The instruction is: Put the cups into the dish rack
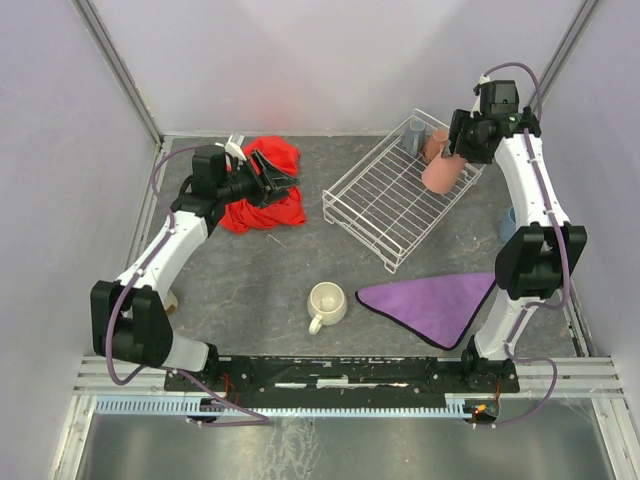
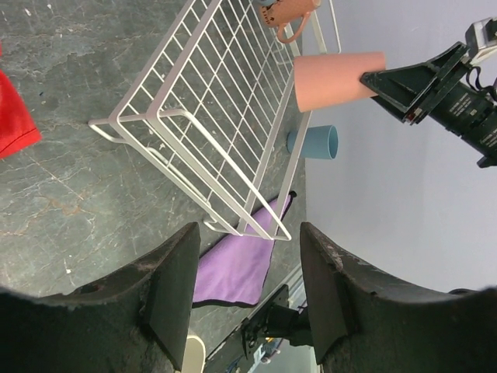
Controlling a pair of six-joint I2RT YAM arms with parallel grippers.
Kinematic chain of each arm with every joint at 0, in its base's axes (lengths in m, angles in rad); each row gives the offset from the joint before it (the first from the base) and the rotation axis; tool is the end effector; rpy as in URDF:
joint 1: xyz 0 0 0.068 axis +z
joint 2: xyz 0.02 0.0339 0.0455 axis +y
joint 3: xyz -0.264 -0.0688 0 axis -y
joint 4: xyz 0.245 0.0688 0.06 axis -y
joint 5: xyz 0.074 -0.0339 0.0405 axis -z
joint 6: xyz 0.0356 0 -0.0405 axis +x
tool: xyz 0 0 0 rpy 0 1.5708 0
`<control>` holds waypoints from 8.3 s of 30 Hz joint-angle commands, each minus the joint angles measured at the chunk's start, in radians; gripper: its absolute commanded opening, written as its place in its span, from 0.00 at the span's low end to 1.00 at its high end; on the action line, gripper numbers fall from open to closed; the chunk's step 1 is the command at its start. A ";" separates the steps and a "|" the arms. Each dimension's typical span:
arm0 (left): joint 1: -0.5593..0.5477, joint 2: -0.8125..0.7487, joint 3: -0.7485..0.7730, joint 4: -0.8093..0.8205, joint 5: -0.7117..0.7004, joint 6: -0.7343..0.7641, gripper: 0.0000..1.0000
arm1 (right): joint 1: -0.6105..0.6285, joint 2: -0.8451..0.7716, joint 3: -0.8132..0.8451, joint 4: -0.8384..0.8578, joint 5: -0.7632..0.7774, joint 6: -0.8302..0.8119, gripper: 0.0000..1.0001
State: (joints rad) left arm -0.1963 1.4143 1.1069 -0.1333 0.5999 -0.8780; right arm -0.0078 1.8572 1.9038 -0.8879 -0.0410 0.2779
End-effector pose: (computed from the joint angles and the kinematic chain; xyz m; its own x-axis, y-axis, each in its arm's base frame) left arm 0.3139 -0.0829 0.3132 -0.7764 -0.4931 -0.3924 0.1008 0.5175 -0.8498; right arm 0.4095 -0.0017 0.3564 -0.7222 0.2797 -0.6325 0.1857 0.9594 0.2122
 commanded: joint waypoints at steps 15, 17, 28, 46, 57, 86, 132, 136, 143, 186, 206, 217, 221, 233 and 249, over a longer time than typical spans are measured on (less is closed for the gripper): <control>0.015 0.063 0.070 -0.034 -0.022 0.092 0.61 | -0.004 0.214 0.325 -0.027 0.248 -0.127 0.12; 0.018 0.068 0.073 -0.035 -0.024 0.093 0.61 | -0.006 0.238 0.354 -0.032 0.256 -0.130 0.12; 0.032 0.099 0.085 -0.037 -0.025 0.093 0.61 | -0.027 0.310 0.395 -0.033 0.260 -0.134 0.12; 0.033 0.118 0.085 -0.021 -0.029 0.086 0.61 | -0.031 0.344 0.348 0.045 0.260 -0.130 0.12; 0.034 0.121 0.090 -0.025 -0.028 0.092 0.60 | -0.032 0.342 0.283 0.083 0.279 -0.132 0.18; 0.034 0.032 0.037 -0.119 -0.064 0.193 0.61 | -0.030 0.139 0.195 0.088 0.212 -0.087 0.96; -0.643 0.088 0.023 -0.595 -0.632 0.490 0.55 | 0.035 -0.448 -0.306 0.056 0.142 -0.035 0.95; -0.649 0.121 0.025 -0.594 -0.647 0.498 0.53 | 0.035 -0.448 -0.304 0.058 0.135 -0.029 0.95; -0.652 0.169 0.016 -0.592 -0.665 0.508 0.48 | 0.035 -0.451 -0.307 0.057 0.127 -0.023 0.94; -0.168 -0.012 0.085 0.346 -0.243 -0.187 0.03 | 0.326 -0.433 -0.814 1.228 -0.713 1.341 0.95; -0.169 0.014 0.047 0.473 -0.250 -0.310 0.03 | 0.462 -0.288 -0.752 1.380 -0.658 1.395 0.64; -0.169 0.005 0.026 0.495 -0.254 -0.309 0.03 | 0.501 -0.230 -0.713 1.457 -0.616 1.431 0.39; -0.168 0.003 0.023 0.495 -0.253 -0.299 0.03 | 0.519 -0.205 -0.688 1.468 -0.605 1.440 0.38; -0.168 0.008 0.017 0.509 -0.244 -0.301 0.03 | 0.553 -0.148 -0.639 1.497 -0.574 1.460 0.16; -0.130 -0.032 0.018 0.361 -0.276 -0.163 0.53 | 0.453 -0.221 -0.602 1.279 -0.566 1.265 0.01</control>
State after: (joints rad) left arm -0.3332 1.4452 1.1053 0.1715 0.2874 -1.1027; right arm 0.5026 1.6966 1.2472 0.4332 -0.6304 1.6333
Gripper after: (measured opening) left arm 0.503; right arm 0.281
